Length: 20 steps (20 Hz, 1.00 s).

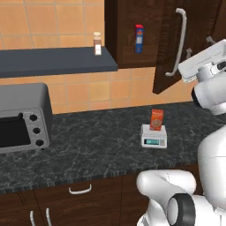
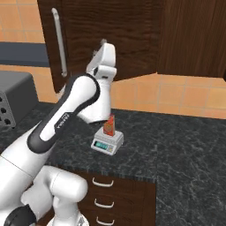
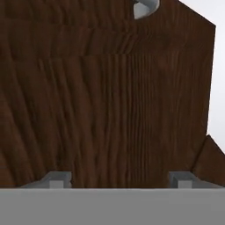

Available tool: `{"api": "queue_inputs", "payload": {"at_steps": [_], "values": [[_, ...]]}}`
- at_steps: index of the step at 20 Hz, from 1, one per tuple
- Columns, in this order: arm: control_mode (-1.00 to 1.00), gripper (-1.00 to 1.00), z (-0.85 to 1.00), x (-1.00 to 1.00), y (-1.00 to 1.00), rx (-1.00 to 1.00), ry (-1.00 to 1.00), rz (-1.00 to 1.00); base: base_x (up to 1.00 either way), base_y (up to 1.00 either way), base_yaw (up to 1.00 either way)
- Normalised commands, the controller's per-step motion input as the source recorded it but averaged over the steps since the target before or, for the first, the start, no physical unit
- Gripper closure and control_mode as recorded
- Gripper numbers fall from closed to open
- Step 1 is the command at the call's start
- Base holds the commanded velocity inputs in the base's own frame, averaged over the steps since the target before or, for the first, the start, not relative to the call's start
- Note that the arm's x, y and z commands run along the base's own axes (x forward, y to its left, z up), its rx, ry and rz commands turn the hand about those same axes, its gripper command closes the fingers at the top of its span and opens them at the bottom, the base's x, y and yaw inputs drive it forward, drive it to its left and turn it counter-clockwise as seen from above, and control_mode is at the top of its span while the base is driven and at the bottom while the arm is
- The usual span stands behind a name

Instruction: Pick the boxed food and place it on the digital scale for weighing, and close the cabinet.

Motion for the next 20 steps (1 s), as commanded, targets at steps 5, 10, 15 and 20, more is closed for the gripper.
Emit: {"api": "queue_inputs", "payload": {"at_steps": [5,10,15,20], "values": [[-1.0,-1.0,0.0,0.75,0.43,-0.13,0.47,-0.03,0.0,0.0,0.0],[-1.0,-1.0,0.02,0.67,0.24,-0.08,0.41,0.02,0.0,0.0,0.0],[-1.0,-1.0,-0.3,0.46,0.35,-0.17,0.25,0.01,0.0,0.0,0.0],[-1.0,-1.0,-0.32,0.19,0.12,-0.03,-0.01,0.02,0.0,0.0,0.0]]}}
